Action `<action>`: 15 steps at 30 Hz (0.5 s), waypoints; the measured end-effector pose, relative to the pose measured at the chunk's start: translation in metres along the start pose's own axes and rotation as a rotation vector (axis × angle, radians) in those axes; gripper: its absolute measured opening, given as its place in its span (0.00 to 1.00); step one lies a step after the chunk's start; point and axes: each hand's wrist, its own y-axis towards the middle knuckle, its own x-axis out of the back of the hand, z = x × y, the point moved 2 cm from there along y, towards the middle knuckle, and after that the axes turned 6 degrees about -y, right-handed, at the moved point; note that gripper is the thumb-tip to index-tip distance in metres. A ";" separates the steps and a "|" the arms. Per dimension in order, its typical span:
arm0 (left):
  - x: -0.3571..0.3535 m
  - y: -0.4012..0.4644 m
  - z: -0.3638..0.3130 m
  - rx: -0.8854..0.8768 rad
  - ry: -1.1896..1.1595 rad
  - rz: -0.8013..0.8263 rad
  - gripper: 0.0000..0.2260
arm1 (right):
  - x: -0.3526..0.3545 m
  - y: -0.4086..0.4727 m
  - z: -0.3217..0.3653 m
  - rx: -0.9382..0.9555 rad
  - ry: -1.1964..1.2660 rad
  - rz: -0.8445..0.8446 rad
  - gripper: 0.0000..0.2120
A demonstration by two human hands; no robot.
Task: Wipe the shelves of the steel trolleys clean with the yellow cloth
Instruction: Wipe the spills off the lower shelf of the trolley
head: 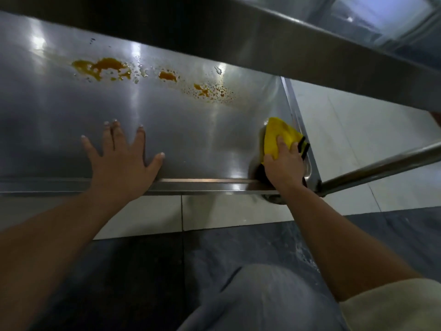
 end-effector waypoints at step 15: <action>0.153 -0.139 -0.025 -0.261 -0.031 0.672 0.37 | 0.171 -0.200 0.044 0.250 0.464 0.417 0.24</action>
